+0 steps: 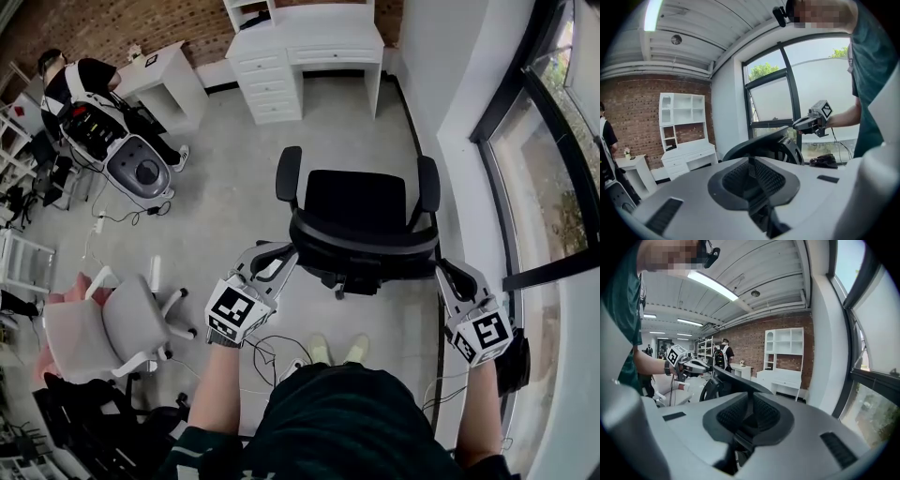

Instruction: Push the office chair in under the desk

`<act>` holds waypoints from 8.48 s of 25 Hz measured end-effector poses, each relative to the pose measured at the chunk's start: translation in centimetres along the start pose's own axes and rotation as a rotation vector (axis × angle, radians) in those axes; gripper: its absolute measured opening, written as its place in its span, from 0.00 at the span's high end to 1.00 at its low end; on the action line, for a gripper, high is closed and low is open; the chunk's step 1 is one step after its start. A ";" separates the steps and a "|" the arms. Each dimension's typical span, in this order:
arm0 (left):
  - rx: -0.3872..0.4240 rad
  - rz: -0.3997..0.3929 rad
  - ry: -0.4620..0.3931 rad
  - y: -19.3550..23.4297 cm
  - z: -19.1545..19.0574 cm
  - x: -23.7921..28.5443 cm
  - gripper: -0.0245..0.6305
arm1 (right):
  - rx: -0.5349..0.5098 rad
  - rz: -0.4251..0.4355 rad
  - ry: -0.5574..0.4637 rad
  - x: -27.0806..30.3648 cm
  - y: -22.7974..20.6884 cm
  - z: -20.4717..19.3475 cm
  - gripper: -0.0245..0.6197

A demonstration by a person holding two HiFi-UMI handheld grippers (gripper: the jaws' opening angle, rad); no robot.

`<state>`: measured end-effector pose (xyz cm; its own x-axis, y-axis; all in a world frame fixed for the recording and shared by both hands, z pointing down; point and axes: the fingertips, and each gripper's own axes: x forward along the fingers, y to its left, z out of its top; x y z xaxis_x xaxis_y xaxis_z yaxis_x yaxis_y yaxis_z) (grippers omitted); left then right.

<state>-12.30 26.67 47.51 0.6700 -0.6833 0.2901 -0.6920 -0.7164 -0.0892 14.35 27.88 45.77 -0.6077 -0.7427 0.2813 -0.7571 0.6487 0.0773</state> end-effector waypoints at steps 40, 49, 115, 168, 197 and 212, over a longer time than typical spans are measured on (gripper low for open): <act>0.672 -0.295 0.727 0.7 -14.6 4.1 0.65 | -0.713 0.258 0.600 4.6 -1.3 -16.3 0.54; 0.712 -0.275 0.745 0.8 -15.3 4.4 0.65 | -0.751 0.247 0.608 4.4 -1.2 -16.9 0.56; 0.733 -0.164 0.832 20.7 -12.5 21.5 0.67 | -0.973 0.186 0.781 26.9 -19.2 -16.7 0.85; 0.672 -0.147 0.865 54.7 -8.3 48.8 0.66 | -1.002 0.177 0.738 63.5 -45.8 -8.7 0.84; 0.681 -0.144 0.848 66.7 -6.9 57.5 0.66 | -1.007 0.180 0.731 76.0 -53.8 -5.9 0.84; 0.667 -0.182 0.835 66.3 -7.0 57.5 0.65 | -0.938 0.173 0.702 75.9 -54.0 -5.9 0.77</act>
<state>-21.49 -59.14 64.98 0.1784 -0.4279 0.8860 -0.1457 -0.9021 -0.4063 10.54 -62.57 68.58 -0.1983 -0.5691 0.7980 -0.0278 0.8171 0.5759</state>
